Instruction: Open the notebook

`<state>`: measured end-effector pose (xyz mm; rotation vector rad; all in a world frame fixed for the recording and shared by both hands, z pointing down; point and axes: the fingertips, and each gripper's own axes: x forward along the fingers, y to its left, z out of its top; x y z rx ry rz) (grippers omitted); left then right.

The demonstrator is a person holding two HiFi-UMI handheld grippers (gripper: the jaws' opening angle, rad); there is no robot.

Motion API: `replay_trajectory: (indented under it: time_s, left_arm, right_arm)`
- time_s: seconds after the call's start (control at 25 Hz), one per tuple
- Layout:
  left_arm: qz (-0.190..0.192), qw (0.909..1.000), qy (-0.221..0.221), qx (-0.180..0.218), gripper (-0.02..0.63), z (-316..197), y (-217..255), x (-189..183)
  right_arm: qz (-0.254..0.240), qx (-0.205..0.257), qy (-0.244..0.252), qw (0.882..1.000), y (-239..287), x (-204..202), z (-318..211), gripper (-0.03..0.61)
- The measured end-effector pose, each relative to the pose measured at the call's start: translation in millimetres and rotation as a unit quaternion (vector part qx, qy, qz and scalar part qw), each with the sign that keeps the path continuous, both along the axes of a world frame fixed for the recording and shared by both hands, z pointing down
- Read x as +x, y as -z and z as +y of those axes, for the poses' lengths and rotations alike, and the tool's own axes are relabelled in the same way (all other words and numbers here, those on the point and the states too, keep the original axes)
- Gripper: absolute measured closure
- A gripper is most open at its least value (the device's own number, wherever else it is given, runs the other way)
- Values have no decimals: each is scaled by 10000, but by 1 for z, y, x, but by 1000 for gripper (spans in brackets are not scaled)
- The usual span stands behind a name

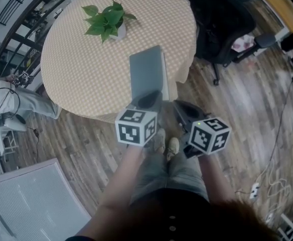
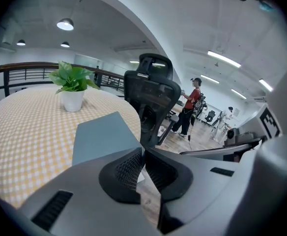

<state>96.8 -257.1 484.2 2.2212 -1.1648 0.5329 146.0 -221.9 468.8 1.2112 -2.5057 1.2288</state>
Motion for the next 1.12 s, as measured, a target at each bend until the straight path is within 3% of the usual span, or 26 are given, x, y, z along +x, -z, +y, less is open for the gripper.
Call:
replay_trajectory:
  time_s: [0.48, 0.8, 1.12]
  left_arm:
    - [233, 9993, 150, 239, 586, 2, 28, -32]
    - [374, 9983, -138, 419, 586, 3, 46, -69]
    - [665, 9968, -92, 424, 586, 7, 55, -115]
  right_arm:
    - [15, 151, 112, 9998, 12, -24, -16, 568]
    - [275, 269, 94, 9992, 18, -72, -23, 568]
    - [385, 342, 253, 9984, 24, -127, -28, 568]
